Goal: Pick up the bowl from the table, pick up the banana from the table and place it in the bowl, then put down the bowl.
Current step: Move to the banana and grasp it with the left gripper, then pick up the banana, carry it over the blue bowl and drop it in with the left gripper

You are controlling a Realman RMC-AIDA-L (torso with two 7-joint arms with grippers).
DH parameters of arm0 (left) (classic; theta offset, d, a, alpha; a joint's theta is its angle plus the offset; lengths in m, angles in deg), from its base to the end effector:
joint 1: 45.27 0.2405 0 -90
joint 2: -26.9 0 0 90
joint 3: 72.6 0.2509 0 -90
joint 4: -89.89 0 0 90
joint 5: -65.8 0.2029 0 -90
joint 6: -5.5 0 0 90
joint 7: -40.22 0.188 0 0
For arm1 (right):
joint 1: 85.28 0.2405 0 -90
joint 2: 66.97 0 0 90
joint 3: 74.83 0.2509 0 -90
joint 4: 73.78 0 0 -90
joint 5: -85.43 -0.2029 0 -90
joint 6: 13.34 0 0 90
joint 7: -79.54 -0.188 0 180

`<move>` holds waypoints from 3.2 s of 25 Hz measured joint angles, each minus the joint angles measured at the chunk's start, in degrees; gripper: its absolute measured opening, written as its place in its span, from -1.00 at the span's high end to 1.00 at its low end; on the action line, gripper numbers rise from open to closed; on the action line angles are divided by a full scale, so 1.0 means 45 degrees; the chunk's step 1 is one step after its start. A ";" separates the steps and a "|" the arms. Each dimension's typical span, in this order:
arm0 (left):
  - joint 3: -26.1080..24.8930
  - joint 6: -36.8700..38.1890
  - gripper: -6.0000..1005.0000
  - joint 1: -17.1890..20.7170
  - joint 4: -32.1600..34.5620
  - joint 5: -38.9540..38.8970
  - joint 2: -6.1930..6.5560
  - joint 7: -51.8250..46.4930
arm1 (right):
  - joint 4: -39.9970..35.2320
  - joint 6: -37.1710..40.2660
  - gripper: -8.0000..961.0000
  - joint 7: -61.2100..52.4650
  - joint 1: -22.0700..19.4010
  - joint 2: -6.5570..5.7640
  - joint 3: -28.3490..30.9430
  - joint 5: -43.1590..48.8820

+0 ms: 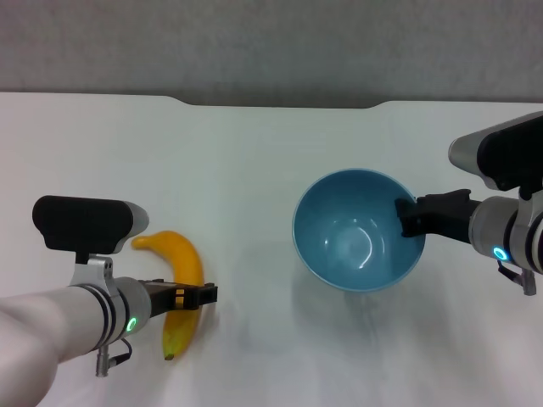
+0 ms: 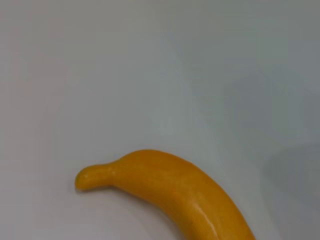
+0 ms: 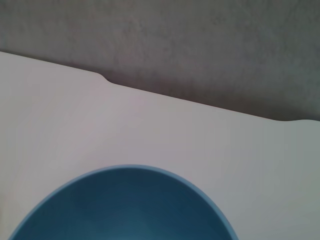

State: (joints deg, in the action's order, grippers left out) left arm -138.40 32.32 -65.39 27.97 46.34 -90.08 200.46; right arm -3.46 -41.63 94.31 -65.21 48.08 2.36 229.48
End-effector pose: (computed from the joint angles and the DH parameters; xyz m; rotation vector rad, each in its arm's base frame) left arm -0.2667 0.3665 -0.1132 -1.9898 -1.2380 -0.0589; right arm 0.2242 0.4045 -0.0580 -2.1298 0.8765 0.1555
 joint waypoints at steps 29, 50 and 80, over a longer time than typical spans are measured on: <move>-0.0721 0.0070 0.00 0.1004 -0.1485 0.0303 0.0172 0.0406 | -0.0367 0.0277 0.92 0.0019 -0.0318 0.0000 -0.0045 -0.0077; 0.1367 0.2538 -0.02 0.2358 -0.7010 0.6759 0.0131 0.0563 | -0.1846 0.0212 0.92 0.0745 0.1050 -0.0019 -0.0166 -0.3036; 0.1882 -0.2348 -0.04 0.2650 -0.7570 0.7041 0.0114 -0.2959 | -0.4104 0.0496 0.92 0.2536 0.3511 0.0056 -0.1352 -0.5951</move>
State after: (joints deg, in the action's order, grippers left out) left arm -129.93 21.76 -53.46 -6.10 78.03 -89.57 187.14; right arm -21.92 -39.40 105.72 -49.41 48.33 -3.72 202.70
